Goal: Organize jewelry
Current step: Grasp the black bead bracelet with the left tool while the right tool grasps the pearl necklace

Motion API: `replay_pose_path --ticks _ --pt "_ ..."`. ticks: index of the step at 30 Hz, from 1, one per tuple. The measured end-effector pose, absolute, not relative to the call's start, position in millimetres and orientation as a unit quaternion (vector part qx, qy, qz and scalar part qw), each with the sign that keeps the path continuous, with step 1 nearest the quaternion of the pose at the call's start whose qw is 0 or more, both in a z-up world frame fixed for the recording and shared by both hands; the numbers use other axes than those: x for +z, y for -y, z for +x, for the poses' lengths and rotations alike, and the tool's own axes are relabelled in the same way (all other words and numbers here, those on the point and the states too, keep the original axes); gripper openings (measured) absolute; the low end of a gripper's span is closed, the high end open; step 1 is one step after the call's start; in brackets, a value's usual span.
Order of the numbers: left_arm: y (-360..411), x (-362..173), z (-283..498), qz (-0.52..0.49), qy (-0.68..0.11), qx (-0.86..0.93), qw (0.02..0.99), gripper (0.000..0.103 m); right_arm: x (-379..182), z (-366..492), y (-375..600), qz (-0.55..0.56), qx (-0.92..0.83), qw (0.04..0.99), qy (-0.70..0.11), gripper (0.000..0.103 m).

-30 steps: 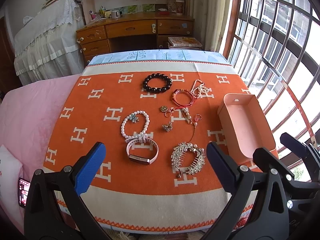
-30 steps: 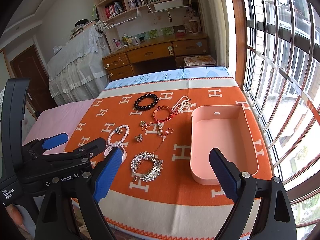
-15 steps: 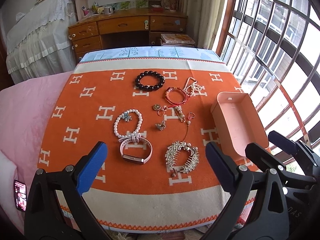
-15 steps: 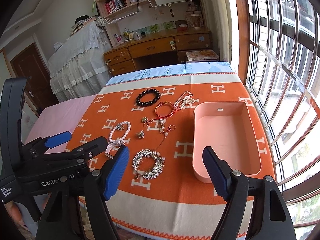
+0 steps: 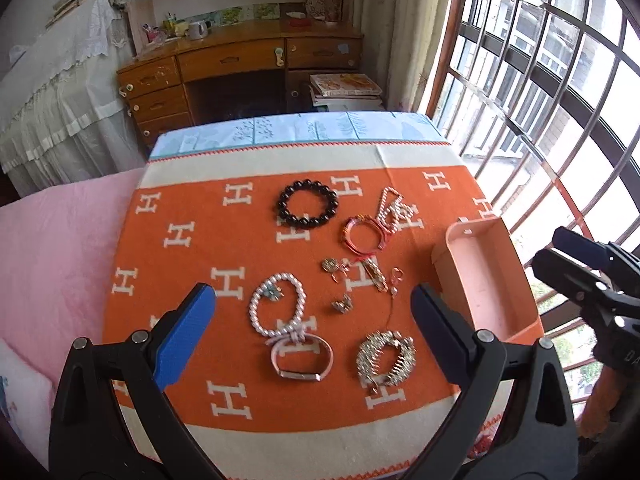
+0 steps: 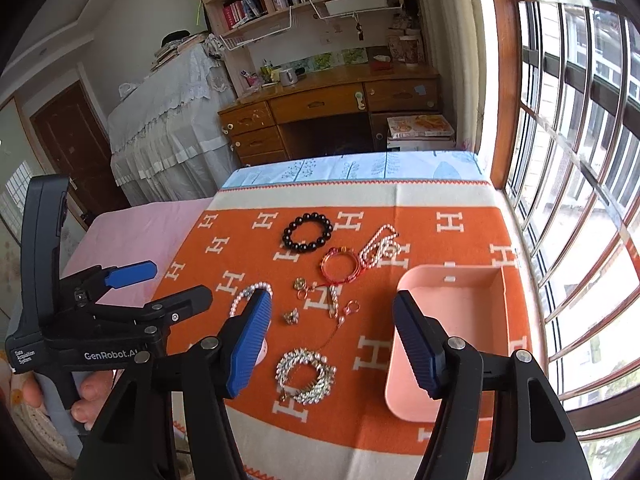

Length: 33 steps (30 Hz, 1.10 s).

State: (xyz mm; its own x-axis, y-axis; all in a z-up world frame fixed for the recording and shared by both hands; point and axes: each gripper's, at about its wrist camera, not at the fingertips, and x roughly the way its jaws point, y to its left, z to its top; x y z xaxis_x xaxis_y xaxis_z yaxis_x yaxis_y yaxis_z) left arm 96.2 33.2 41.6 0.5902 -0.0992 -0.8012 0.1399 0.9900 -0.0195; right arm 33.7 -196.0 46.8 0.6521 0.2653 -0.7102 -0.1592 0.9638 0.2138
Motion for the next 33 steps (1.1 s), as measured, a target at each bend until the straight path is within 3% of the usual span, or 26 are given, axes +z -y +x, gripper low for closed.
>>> replay_pose_path --ticks 10,15,17,19,26,33 --pt "-45 45 196 0.008 -0.452 -0.071 0.889 0.097 68 147 215 0.084 0.098 0.892 -0.433 0.065" --pt "-39 6 243 0.007 -0.469 -0.067 0.881 0.096 18 219 222 0.119 0.085 0.855 -0.498 0.064" --pt "-39 -17 260 -0.001 -0.482 -0.065 0.874 0.082 -7 241 224 0.129 0.077 0.839 -0.523 0.054" --pt "-40 -39 281 -0.011 -0.503 -0.063 0.862 0.075 -31 257 227 0.143 0.075 0.824 -0.544 0.052" --pt "-50 -107 320 -0.029 -0.546 -0.042 0.836 0.074 -91 290 227 0.139 0.053 0.8 -0.581 0.049" --pt "-57 -139 341 -0.038 -0.569 -0.026 0.821 0.074 -124 308 212 0.103 0.037 0.79 -0.603 0.049"
